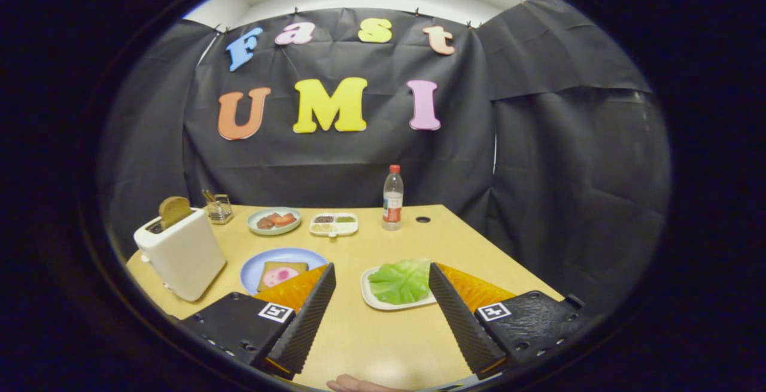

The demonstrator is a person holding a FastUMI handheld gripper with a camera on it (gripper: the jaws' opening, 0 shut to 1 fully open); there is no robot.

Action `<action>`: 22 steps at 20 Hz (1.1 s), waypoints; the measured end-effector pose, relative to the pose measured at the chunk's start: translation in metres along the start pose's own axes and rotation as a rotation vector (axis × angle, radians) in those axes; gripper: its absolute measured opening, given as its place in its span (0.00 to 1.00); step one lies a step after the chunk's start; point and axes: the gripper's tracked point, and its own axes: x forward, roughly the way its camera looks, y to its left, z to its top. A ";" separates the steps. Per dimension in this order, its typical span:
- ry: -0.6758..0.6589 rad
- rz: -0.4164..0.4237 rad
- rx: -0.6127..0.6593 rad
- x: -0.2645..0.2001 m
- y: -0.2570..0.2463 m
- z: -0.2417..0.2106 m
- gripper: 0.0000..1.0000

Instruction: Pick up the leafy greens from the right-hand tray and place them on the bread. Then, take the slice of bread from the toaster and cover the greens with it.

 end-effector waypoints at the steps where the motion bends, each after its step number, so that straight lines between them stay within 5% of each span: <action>1: 0.033 -0.010 -0.003 0.018 -0.006 -0.006 0.96; 8: 0.296 -0.057 -0.030 0.117 -0.035 -0.059 0.96; 16: 0.490 -0.053 -0.028 0.149 -0.043 -0.106 0.92; 22: 0.523 0.003 0.044 0.155 -0.033 -0.114 0.69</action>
